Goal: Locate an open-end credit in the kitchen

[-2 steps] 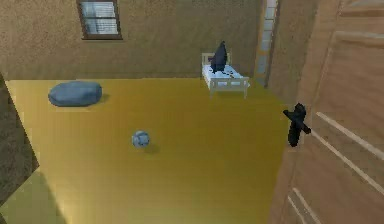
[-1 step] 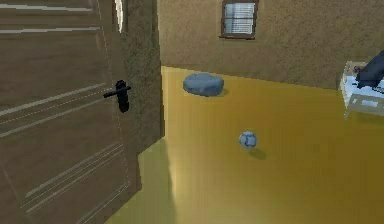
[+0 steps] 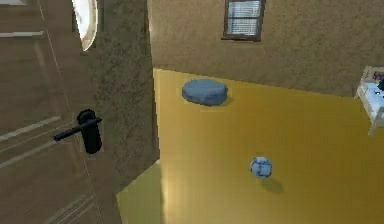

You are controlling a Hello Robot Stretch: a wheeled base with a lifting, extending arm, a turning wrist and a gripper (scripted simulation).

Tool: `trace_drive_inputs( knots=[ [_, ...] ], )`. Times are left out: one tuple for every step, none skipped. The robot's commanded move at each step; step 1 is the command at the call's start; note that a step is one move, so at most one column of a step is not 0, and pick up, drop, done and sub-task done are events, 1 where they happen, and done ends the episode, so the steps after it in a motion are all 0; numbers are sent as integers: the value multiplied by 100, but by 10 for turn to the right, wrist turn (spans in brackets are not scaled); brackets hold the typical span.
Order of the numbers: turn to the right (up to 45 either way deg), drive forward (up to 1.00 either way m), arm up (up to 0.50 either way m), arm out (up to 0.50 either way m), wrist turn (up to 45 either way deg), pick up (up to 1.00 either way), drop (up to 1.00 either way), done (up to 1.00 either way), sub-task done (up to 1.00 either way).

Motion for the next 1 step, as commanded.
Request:
trace_drive_inputs(
  knots=[
    [270,0,0,0,0,0,0,0,0]
  ],
)
